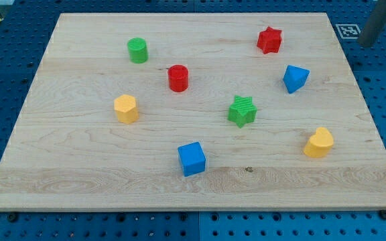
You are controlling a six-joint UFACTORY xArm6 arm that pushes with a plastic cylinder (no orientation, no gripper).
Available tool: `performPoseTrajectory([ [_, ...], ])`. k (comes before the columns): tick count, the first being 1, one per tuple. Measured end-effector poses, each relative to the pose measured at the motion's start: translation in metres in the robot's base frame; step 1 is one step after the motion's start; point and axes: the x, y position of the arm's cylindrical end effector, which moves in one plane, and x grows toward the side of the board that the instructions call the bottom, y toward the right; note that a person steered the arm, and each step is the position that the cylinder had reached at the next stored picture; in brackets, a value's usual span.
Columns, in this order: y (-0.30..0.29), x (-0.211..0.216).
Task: Push the blue triangle slightly up
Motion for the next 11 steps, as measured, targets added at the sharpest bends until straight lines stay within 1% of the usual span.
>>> performPoseTrajectory([
  [1, -0.014, 0.055],
  [2, -0.029, 0.084],
  [3, -0.030, 0.084],
  [5, -0.077, 0.086],
  [6, -0.077, 0.086],
  [8, -0.086, 0.114],
  [9, -0.090, 0.114],
  [10, -0.134, 0.109],
  [11, -0.153, 0.106],
])
